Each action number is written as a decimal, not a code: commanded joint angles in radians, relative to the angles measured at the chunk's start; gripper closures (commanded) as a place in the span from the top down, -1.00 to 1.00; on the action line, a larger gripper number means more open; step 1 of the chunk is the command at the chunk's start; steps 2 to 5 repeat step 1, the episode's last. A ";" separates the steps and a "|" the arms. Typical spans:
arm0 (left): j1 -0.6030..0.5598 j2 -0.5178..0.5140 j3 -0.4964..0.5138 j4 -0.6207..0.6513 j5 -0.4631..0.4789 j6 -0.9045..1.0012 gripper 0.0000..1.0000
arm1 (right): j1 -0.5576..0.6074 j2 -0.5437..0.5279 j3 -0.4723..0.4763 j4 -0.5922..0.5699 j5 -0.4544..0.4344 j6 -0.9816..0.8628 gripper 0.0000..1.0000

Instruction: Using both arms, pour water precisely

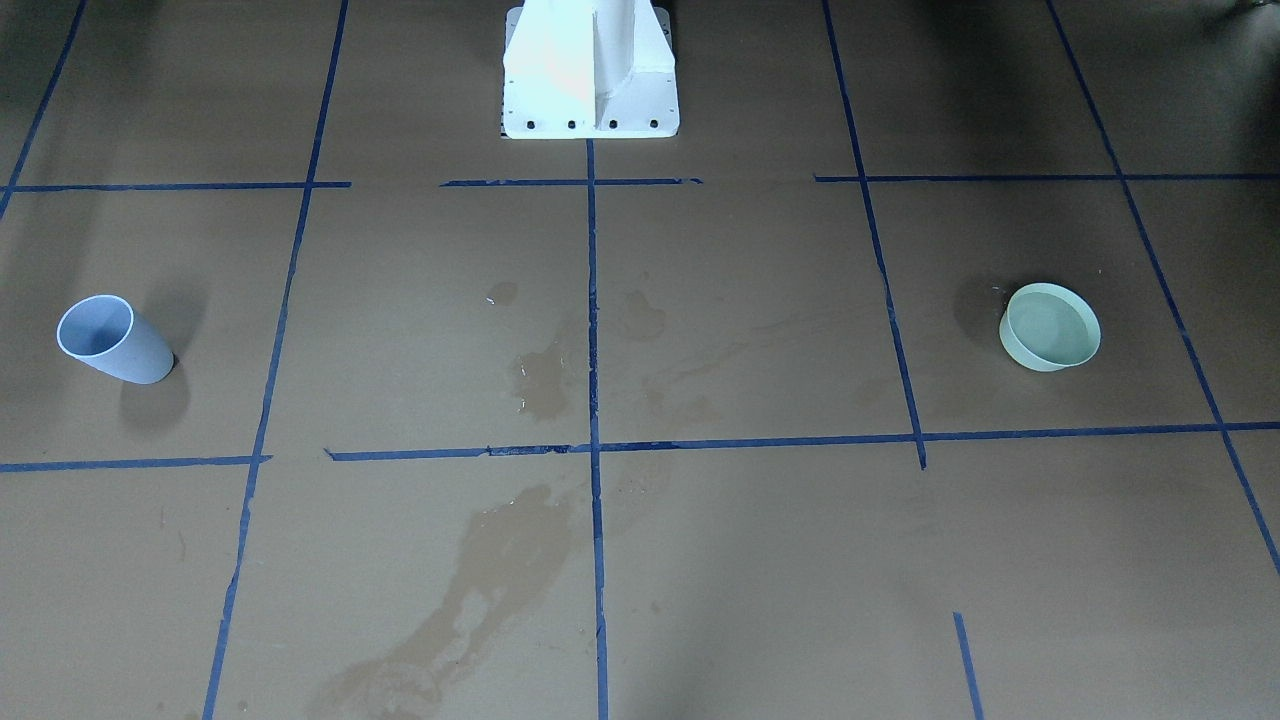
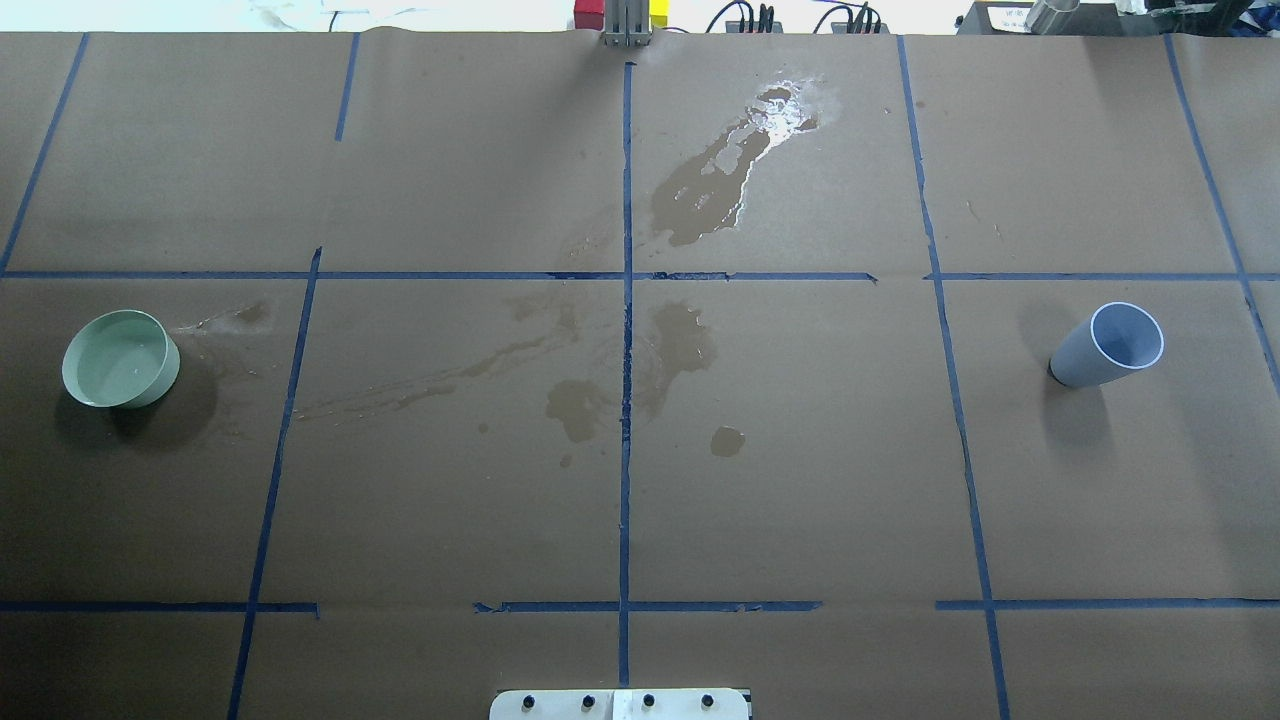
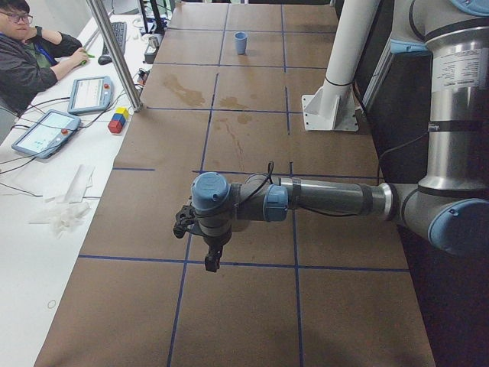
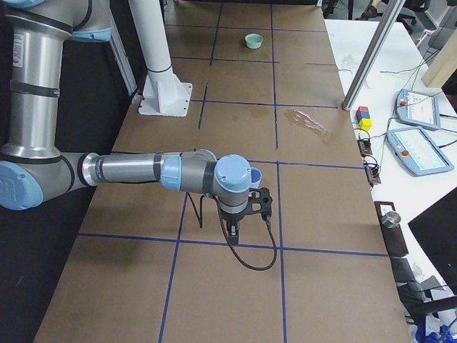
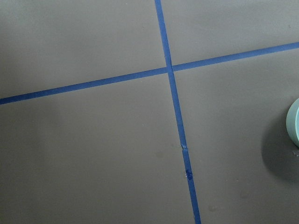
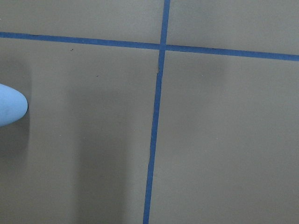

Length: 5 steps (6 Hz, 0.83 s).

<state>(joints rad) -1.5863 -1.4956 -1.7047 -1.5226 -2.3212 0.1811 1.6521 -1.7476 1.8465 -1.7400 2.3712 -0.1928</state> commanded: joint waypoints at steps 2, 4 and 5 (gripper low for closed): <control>0.000 0.000 0.000 -0.001 0.002 0.000 1.00 | 0.000 -0.003 -0.001 -0.003 0.003 0.001 1.00; 0.000 0.000 0.000 -0.001 0.002 0.000 1.00 | 0.000 -0.003 -0.001 -0.003 0.003 0.001 1.00; 0.000 0.000 0.000 -0.001 0.002 0.000 1.00 | 0.000 -0.003 -0.001 -0.003 0.003 0.001 1.00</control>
